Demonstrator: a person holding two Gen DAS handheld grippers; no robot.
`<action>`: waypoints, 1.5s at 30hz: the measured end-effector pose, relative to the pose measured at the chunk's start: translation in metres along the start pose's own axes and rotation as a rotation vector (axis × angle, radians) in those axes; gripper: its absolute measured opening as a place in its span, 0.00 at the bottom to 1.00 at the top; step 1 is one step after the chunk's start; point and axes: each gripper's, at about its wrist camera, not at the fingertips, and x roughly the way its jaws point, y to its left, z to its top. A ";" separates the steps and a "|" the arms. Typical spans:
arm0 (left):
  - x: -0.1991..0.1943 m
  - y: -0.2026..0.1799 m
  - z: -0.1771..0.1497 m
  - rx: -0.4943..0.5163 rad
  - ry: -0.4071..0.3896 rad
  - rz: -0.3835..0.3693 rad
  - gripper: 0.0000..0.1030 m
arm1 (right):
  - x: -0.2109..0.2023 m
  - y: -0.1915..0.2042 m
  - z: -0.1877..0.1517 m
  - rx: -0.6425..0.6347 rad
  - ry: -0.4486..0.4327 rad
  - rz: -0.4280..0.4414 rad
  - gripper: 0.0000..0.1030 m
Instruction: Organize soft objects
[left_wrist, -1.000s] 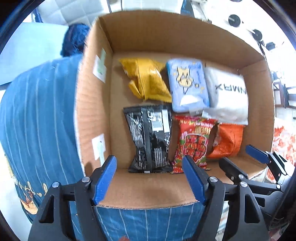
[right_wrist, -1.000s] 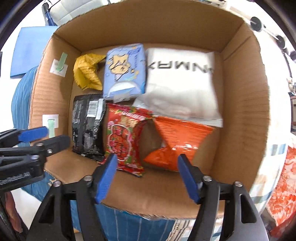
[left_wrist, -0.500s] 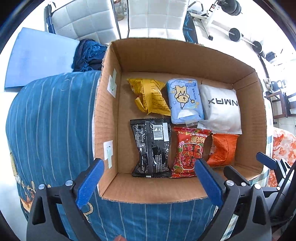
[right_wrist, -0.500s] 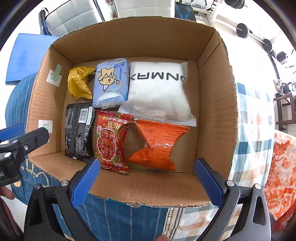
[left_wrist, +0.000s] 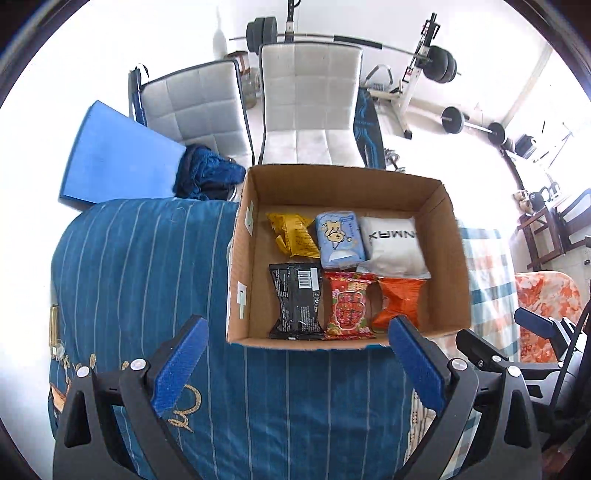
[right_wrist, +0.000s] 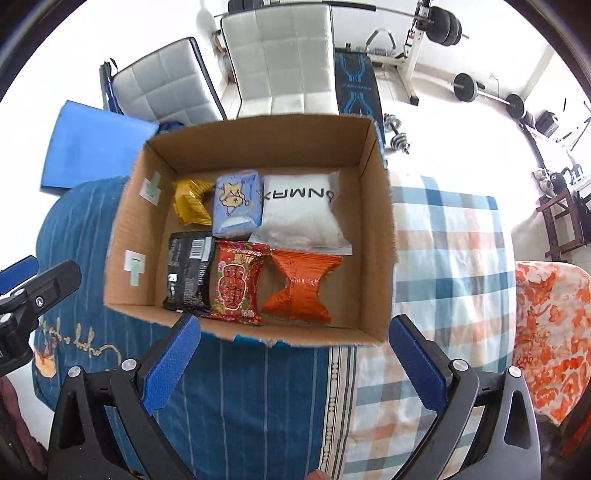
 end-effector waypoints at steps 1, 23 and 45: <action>-0.011 -0.001 -0.005 -0.001 -0.012 -0.004 0.97 | -0.010 -0.001 -0.004 -0.002 -0.011 -0.001 1.00; -0.180 -0.006 -0.088 -0.018 -0.170 -0.016 0.97 | -0.215 -0.003 -0.119 -0.016 -0.203 0.073 1.00; -0.211 -0.015 -0.087 0.001 -0.274 -0.005 0.97 | -0.272 -0.003 -0.119 -0.010 -0.334 0.001 1.00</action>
